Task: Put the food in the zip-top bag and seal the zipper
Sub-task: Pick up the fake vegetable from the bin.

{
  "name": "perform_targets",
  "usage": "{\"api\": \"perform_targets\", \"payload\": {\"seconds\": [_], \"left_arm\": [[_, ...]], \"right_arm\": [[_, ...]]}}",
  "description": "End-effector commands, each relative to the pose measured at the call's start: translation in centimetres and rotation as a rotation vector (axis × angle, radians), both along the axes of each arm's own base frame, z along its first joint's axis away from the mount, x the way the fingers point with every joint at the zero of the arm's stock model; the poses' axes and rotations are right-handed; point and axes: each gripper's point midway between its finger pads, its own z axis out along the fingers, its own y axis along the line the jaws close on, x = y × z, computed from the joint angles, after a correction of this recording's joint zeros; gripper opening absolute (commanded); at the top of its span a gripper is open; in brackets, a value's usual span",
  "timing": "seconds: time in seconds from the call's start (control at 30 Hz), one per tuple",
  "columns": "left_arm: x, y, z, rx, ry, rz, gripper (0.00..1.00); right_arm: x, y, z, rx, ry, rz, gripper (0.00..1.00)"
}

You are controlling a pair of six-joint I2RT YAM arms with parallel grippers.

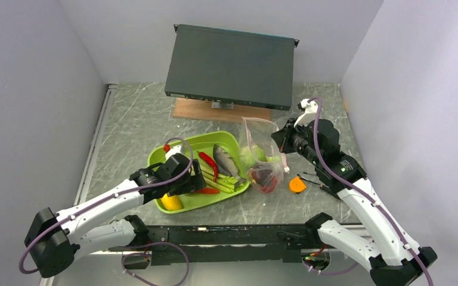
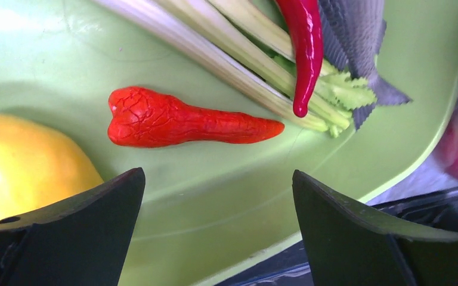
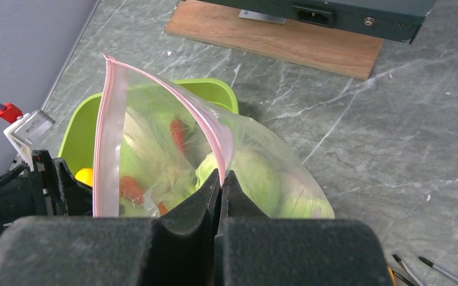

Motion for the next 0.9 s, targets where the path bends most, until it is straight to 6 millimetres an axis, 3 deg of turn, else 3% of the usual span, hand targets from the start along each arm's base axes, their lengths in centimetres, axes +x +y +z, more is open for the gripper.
{"api": "perform_targets", "payload": {"seconds": [0.0, 0.33, 0.53, 0.7, 0.87], "left_arm": [[0.6, 0.6, 0.4, -0.115, 0.055, 0.292, 1.00], [3.2, 0.7, -1.8, -0.250, 0.239, 0.604, 0.98], [3.4, 0.9, -4.7, -0.284, 0.339, 0.711, 0.94], [3.6, 1.6, -6.3, -0.208, 0.346, 0.731, 0.75], [3.7, 3.1, -5.0, -0.136, 0.281, 0.712, 0.45]], "right_arm": [[0.2, 0.6, 1.7, 0.057, -0.045, 0.018, 0.00], [-0.5, 0.1, 2.3, 0.060, -0.063, 0.009, 0.00], [-0.6, 0.0, 2.3, 0.058, -0.063, 0.010, 0.00], [-0.7, 0.3, 2.4, 0.068, -0.063, 0.023, 0.00], [-0.8, 0.3, 2.7, 0.075, -0.070, 0.025, 0.00]]}}
